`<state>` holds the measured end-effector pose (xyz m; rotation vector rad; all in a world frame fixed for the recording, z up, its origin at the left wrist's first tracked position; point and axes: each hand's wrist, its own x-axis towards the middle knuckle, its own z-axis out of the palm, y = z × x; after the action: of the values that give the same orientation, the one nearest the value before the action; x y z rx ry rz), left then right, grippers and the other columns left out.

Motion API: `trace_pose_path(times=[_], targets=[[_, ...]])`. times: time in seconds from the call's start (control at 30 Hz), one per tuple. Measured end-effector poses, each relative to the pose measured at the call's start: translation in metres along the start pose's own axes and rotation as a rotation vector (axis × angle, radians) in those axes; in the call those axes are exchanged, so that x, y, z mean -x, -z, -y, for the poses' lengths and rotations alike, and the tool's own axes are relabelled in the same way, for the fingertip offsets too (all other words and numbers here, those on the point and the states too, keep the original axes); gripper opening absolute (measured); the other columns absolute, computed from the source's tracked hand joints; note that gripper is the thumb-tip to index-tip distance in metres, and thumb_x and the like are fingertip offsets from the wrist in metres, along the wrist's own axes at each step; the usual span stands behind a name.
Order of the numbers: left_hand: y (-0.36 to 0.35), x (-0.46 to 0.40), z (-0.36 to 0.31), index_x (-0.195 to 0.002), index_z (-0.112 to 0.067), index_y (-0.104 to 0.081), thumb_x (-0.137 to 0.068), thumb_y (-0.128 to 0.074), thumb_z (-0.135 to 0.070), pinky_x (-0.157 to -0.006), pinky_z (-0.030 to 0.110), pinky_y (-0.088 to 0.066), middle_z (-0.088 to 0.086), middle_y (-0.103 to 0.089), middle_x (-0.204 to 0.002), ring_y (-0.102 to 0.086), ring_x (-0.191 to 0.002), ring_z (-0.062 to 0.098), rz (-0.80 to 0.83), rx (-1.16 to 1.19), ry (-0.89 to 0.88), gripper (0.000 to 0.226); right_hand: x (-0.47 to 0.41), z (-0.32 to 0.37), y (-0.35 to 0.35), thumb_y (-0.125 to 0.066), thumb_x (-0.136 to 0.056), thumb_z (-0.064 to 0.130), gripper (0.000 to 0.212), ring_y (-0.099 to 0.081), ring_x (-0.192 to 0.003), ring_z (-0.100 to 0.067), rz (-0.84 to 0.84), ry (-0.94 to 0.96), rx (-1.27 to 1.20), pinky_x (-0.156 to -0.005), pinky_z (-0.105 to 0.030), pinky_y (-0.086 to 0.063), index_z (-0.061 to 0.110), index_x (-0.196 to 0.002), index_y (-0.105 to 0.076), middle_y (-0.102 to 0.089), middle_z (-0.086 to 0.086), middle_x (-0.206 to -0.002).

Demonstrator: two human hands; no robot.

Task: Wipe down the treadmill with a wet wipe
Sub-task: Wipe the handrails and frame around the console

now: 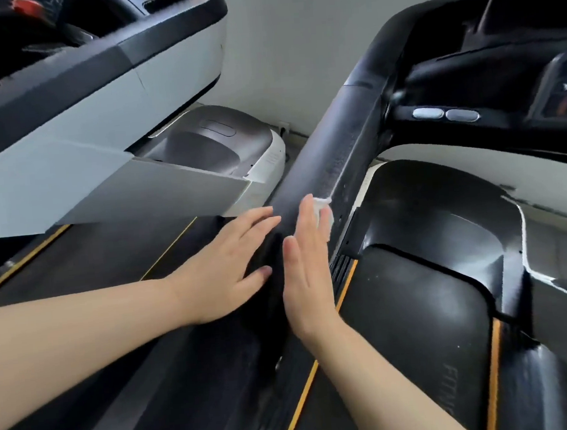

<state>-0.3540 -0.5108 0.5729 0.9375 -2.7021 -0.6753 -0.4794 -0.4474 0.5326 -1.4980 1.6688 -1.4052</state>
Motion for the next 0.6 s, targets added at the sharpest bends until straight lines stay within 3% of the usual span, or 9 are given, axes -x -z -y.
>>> trace_pose_path(times=[0.1, 0.27, 0.3, 0.37, 0.47, 0.53, 0.6], targets=[[0.001, 0.031, 0.007, -0.142, -0.023, -0.031, -0.078, -0.041, -0.052, -0.106, 0.001, -0.008, -0.020, -0.014, -0.150, -0.008, -0.136, -0.014, 0.044, 0.113, 0.069, 0.071, 0.045, 0.011, -0.009, -0.011, -0.101, 0.049, 0.062, 0.001, -0.145, -0.007, 0.172, 0.235, 0.340, -0.116, -0.024, 0.003, 0.011, -0.149, -0.012, -0.009, 0.008, -0.155], [0.002, 0.084, 0.016, -0.137, -0.033, -0.029, -0.084, -0.068, -0.021, -0.094, -0.002, -0.029, -0.030, -0.030, -0.133, -0.029, -0.122, -0.023, 0.021, 0.437, 0.319, 0.067, 0.042, 0.020, 0.014, -0.009, -0.102, 0.041, 0.058, -0.027, -0.140, -0.016, 0.408, 0.427, 0.699, -0.112, -0.034, -0.016, 0.008, -0.142, -0.035, -0.037, -0.002, -0.149], [0.001, 0.096, 0.017, -0.133, -0.039, -0.029, -0.081, -0.070, -0.025, -0.092, -0.002, -0.030, -0.029, -0.032, -0.133, -0.032, -0.119, -0.023, 0.016, 0.489, 0.359, 0.068, 0.030, 0.021, 0.020, -0.008, -0.102, 0.041, 0.059, -0.031, -0.139, -0.017, 0.469, 0.468, 0.754, -0.111, -0.036, -0.019, 0.009, -0.141, -0.038, -0.042, -0.003, -0.146], [-0.003, 0.123, 0.016, -0.124, -0.048, -0.032, -0.062, -0.074, -0.055, -0.089, -0.004, -0.032, -0.029, -0.035, -0.133, -0.034, -0.116, -0.025, 0.011, 0.586, 0.437, 0.074, 0.006, 0.024, 0.028, -0.004, -0.100, 0.044, 0.065, -0.030, -0.140, -0.018, 0.577, 0.486, 0.842, -0.113, -0.041, -0.021, 0.010, -0.143, -0.038, -0.042, -0.003, -0.147], [-0.014, 0.160, 0.012, -0.118, -0.053, -0.035, -0.029, -0.056, -0.094, -0.085, -0.004, -0.033, -0.034, -0.038, -0.126, -0.035, -0.112, -0.027, -0.018, 0.648, 0.561, 0.100, -0.012, 0.036, 0.022, -0.003, -0.095, 0.051, 0.070, -0.021, -0.144, -0.019, 0.733, 0.510, 0.904, -0.118, -0.040, -0.012, 0.012, -0.148, -0.029, -0.030, -0.003, -0.153], [-0.023, 0.180, 0.010, -0.116, -0.054, -0.036, -0.026, -0.052, -0.096, -0.089, 0.002, -0.037, -0.032, -0.041, -0.126, -0.040, -0.111, -0.024, -0.042, 0.682, 0.617, 0.101, -0.004, 0.048, 0.009, -0.013, -0.094, 0.045, 0.065, -0.030, -0.140, -0.021, 0.828, 0.609, 0.921, -0.114, -0.035, -0.013, 0.011, -0.145, -0.035, -0.038, -0.006, -0.149], [-0.031, 0.192, 0.007, -0.118, -0.051, -0.038, -0.027, -0.062, -0.091, -0.094, 0.010, -0.042, -0.032, -0.043, -0.125, -0.045, -0.110, -0.020, -0.077, 0.742, 0.644, 0.102, 0.019, 0.060, -0.005, -0.027, -0.093, 0.039, 0.058, -0.045, -0.131, -0.023, 0.903, 0.748, 0.897, -0.110, -0.038, -0.026, 0.008, -0.137, -0.047, -0.051, -0.008, -0.139]])
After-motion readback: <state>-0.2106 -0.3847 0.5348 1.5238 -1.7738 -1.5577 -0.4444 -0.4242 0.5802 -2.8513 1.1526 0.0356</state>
